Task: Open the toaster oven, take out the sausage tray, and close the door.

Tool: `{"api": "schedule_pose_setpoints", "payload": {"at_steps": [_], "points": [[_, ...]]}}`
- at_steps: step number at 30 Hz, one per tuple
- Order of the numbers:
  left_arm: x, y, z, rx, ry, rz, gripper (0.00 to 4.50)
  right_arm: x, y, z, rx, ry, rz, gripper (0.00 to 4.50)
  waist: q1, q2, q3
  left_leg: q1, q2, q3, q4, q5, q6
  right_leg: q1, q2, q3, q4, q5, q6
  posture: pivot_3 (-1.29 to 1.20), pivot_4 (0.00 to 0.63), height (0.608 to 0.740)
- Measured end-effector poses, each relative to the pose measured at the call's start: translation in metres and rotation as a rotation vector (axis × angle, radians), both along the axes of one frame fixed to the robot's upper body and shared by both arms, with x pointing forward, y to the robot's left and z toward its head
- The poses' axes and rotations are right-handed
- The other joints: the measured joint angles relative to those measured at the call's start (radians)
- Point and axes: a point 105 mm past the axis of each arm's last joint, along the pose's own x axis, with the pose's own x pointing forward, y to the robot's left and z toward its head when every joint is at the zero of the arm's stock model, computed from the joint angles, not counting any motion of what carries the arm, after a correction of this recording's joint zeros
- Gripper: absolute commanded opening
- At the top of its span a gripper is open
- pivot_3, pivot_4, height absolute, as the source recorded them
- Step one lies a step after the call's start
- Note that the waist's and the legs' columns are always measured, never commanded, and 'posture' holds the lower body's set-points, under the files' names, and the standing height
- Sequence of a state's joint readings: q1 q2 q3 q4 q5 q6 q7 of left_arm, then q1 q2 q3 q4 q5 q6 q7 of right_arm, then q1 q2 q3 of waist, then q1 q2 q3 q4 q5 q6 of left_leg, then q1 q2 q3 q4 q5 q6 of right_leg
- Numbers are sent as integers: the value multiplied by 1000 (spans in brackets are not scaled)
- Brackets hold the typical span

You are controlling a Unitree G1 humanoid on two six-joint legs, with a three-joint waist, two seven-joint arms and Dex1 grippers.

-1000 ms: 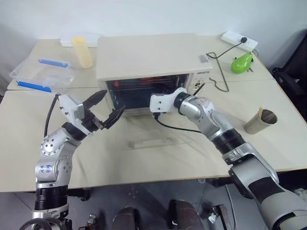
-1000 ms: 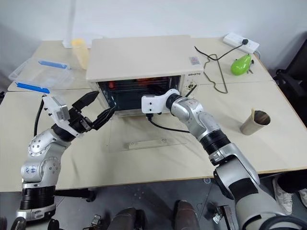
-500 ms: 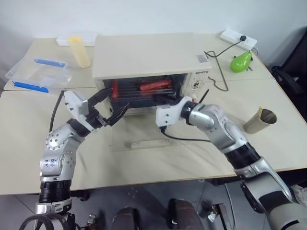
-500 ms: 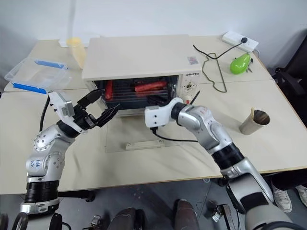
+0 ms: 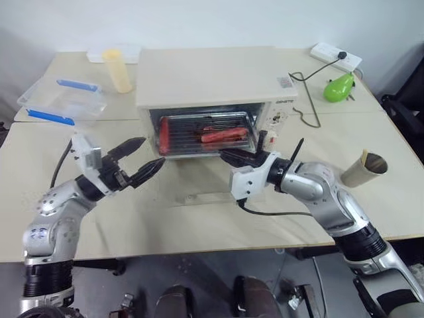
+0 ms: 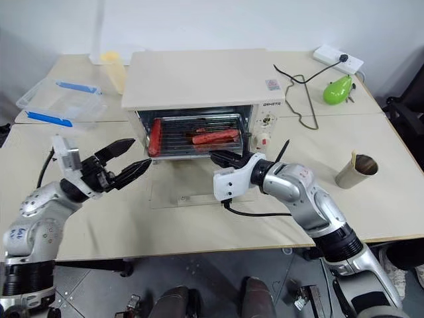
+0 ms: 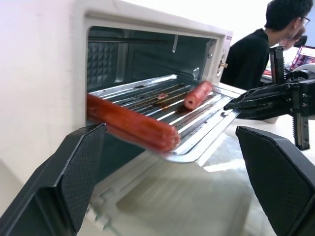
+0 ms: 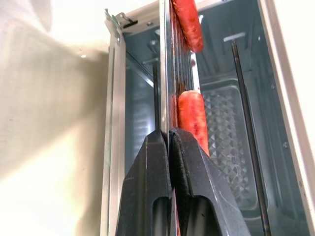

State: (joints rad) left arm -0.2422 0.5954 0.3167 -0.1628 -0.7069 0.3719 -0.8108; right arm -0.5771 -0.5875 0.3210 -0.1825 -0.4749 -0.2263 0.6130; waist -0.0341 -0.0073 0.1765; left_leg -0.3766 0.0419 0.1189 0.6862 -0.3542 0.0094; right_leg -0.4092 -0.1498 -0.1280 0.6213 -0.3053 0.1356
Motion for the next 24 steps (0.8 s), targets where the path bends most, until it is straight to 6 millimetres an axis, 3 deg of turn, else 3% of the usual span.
{"api": "schedule_pose_setpoints", "payload": {"at_steps": [9,16,24], "points": [[-6,4,-2,8,27,-8,4500,-10,-7,-3,-17,9,8,32,9,0,0,0,0,0,2,0,0,1,0,0,0,0,0,0,150,740],[-16,2,-13,-79,165,-54,4500,-24,-25,-18,-75,15,15,32,19,-1,0,0,-1,-1,2,0,1,2,-1,1,0,0,0,0,150,740],[-16,2,-10,-71,162,-57,4500,-21,-25,-15,-72,9,10,32,27,-1,0,0,0,1,9,0,1,4,0,3,1,-1,-1,0,150,740]]}}
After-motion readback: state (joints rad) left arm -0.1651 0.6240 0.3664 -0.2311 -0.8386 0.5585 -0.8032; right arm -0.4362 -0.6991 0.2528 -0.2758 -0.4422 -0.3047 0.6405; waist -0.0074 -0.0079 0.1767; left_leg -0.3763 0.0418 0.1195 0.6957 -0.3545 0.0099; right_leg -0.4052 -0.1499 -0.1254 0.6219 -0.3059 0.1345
